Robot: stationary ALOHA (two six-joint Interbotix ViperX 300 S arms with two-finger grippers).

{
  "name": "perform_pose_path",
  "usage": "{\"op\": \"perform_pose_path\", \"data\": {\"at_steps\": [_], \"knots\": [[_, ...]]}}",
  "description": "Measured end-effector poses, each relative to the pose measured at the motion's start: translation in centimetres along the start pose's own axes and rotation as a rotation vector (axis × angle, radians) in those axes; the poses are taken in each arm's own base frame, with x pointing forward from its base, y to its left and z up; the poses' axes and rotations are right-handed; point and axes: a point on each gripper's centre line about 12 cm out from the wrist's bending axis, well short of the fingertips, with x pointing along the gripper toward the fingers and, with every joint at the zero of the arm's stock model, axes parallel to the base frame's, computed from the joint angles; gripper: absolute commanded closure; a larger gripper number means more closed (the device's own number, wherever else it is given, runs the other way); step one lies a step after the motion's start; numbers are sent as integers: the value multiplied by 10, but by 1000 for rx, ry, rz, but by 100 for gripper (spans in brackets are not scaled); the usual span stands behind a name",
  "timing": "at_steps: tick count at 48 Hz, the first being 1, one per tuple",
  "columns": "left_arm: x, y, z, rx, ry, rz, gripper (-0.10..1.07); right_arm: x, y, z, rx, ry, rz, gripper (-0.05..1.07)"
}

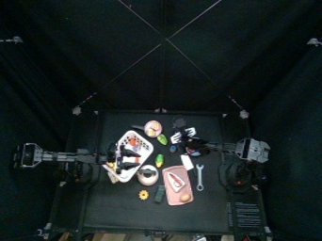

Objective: Grab kettle

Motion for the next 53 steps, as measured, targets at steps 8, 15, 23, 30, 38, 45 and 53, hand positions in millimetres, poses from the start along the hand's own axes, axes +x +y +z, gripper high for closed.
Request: {"op": "perform_pose_path", "data": {"at_steps": [8, 15, 23, 30, 38, 45, 53], "knots": [[-2, -6, 4, 1, -14, -21, 12, -31, 24, 2, -32, -46, 103, 12], [-7, -11, 4, 4, -18, -38, 12, -69, 60, -6, -103, -91, 288, 12], [-19, -11, 0, 8, 11, -23, 12, -104, 105, -29, -238, -122, 515, 12], [-27, -12, 3, 12, 12, -17, 12, -122, 129, -50, -359, -145, 629, 12], [-30, -12, 3, 12, 10, -15, 12, -125, 144, -72, -437, -132, 669, 12], [-30, -12, 2, 12, 13, -15, 12, -115, 151, -85, -473, -109, 660, 12], [-31, -12, 3, 11, 11, -13, 12, -110, 156, -87, -480, -104, 654, 12]]}}
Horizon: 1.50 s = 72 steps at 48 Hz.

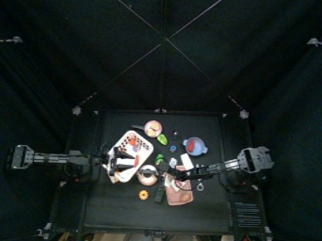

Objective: Grab kettle

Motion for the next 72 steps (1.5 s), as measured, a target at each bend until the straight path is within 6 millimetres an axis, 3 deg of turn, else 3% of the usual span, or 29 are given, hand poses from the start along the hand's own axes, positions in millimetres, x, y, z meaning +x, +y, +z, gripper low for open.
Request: {"op": "perform_pose_path", "data": {"at_steps": [27, 46, 72], "knots": [[0, 0, 0, 0, 0, 0, 12, 35, 21, 2, -22, 11, 105, 12], [0, 0, 1, 0, -1, 0, 12, 50, -3, 3, 67, 30, 110, 13], [0, 0, 1, 0, -1, 0, 12, 53, -3, 0, 73, 40, 111, 17]]}}
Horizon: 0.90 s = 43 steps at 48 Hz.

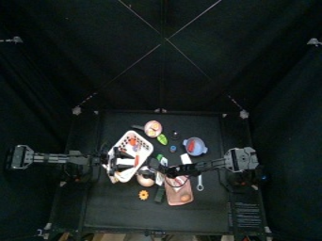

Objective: Grab kettle

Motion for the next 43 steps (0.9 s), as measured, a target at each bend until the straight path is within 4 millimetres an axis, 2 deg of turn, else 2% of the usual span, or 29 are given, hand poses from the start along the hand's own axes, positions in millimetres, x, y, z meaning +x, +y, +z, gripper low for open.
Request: {"op": "perform_pose_path", "data": {"at_steps": [18, 43], "knots": [[0, 0, 0, 0, 0, 0, 12, 0, 2, 0, 10, 0, 4, 45], [-1, 0, -1, 0, 3, 1, 12, -3, 2, 4, 16, -11, 7, 45]]}}
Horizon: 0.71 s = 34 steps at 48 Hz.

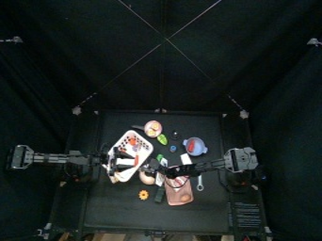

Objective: Grab kettle

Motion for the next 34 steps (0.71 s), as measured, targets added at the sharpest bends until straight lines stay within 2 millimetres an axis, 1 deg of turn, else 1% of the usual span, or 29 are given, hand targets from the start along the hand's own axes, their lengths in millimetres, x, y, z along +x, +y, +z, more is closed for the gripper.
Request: {"op": "perform_pose_path", "data": {"at_steps": [16, 34], "knots": [[0, 0, 0, 0, 0, 0, 12, -7, 3, 7, 1, -20, 9, 45], [0, 0, 0, 0, 0, 0, 12, -12, 5, 9, -1, -28, 12, 45]]}}
